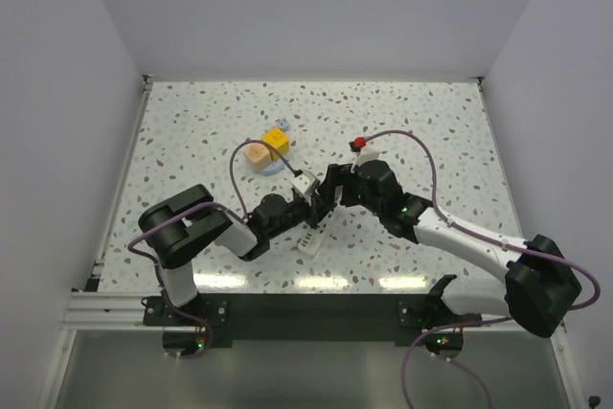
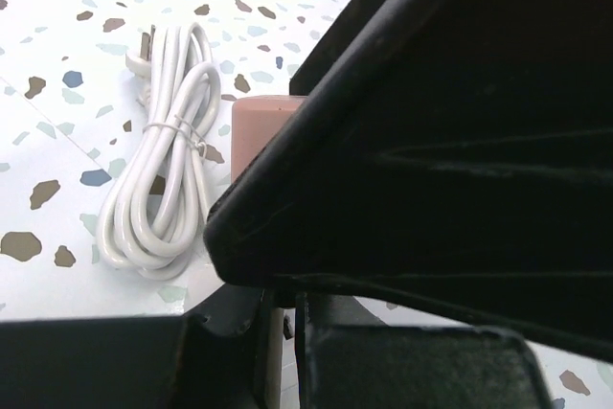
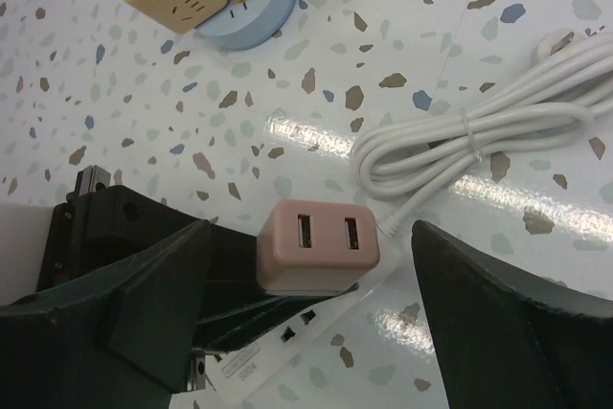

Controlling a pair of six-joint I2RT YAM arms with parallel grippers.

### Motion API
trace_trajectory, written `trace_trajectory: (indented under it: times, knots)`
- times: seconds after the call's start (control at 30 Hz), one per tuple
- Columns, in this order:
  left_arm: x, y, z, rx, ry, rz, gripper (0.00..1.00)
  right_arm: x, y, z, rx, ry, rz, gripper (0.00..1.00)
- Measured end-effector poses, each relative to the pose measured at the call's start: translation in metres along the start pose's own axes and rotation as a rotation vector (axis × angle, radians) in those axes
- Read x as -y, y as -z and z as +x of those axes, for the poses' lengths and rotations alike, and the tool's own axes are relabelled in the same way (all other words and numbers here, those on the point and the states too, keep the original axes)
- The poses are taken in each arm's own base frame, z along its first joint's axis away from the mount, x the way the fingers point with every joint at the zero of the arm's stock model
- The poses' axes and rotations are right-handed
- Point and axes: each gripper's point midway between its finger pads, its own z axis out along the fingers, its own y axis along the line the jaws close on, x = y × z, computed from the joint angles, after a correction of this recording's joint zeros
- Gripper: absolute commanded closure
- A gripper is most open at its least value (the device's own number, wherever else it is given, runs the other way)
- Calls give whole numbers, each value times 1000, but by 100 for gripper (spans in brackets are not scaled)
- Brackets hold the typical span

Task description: Insert the plug

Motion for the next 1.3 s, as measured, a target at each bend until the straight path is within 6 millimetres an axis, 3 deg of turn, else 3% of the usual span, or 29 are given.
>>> trace_trajectory:
  times: [0.33,0.67,0.83,0.93,0.97,1.03,1.07,1.17,1.3]
  knots:
    - [7,6,3,6,-21,20,100,0,6,-9,6,-26,-34,26]
    - [11,13,2,18,-56,18,100,-3,4,-4,-24,-41,-70,28]
    - [11,14,-1,29,-67,8,100,-2,1,6,-57,-45,-75,33]
    - [11,14,0,25,-67,8,100,-6,2,7,-62,-52,-95,53]
    - [11,14,0,24,-67,8,100,-8,2,7,-63,-55,-103,71]
    - [11,15,1,20,-68,5,100,-9,2,7,-65,-59,-113,89]
    - [11,14,1,20,-67,3,83,-9,2,7,-65,-66,-115,100]
    - [11,15,1,20,-71,-4,58,-9,2,8,-62,-62,-118,100]
    - [8,18,-8,35,-70,-29,48,1,2,8,-55,-63,-101,100]
